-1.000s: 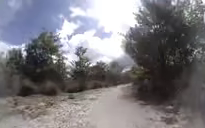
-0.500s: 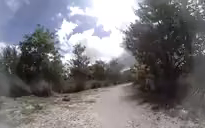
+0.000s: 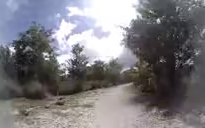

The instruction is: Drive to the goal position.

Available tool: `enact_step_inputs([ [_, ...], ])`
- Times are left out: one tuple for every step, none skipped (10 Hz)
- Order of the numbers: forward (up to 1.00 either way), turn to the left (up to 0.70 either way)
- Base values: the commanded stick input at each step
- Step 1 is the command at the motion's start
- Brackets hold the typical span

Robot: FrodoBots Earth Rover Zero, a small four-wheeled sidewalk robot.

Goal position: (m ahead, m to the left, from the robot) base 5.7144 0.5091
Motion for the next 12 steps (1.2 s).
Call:
enact_step_inputs([
  [0.70, 0.00],
  [0.70, 0.00],
  [0.70, 0.00],
  [0.70, 0.00],
  [0.70, 0.00],
  [0.70, 0.00],
  [0.70, 0.00],
  [0.70, 0.00],
  [0.70, 0.00],
  [0.70, 0.00],
  [0.70, 0.00],
  [0.70, 0.00],
])
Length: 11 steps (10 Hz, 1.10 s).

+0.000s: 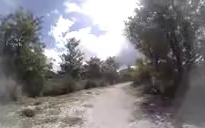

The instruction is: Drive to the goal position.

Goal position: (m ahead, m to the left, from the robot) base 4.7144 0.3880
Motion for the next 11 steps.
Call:
enact_step_inputs([
  [0.70, 0.00],
  [0.70, 0.00],
  [0.70, 0.00],
  [0.70, 0.00],
  [0.70, 0.00],
  [0.70, 0.00],
  [0.70, 0.00],
  [0.70, 0.00],
  [0.70, 0.00],
  [0.70, 0.00],
  [0.70, 0.00],
])
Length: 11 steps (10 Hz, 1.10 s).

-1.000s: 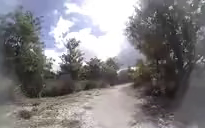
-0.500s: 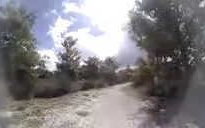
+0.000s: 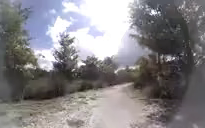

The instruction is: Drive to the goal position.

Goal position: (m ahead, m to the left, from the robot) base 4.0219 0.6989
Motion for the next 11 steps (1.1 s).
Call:
enact_step_inputs([
  [0.70, 0.00],
  [0.70, 0.00],
  [0.70, 0.00],
  [0.70, 0.00],
  [0.70, 0.00],
  [0.70, 0.00],
  [0.70, 0.00],
  [0.70, 0.00],
  [0.70, 0.00],
  [0.70, 0.00],
  [0.70, 0.00],
])
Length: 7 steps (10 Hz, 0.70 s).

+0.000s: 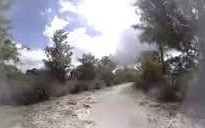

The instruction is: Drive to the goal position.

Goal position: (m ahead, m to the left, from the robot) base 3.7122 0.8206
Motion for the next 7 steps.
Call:
enact_step_inputs([
  [0.70, 0.00],
  [0.70, 0.00],
  [0.70, 0.00],
  [0.70, 0.00],
  [0.70, 0.00],
  [0.70, 0.00],
  [0.70, 0.00],
])
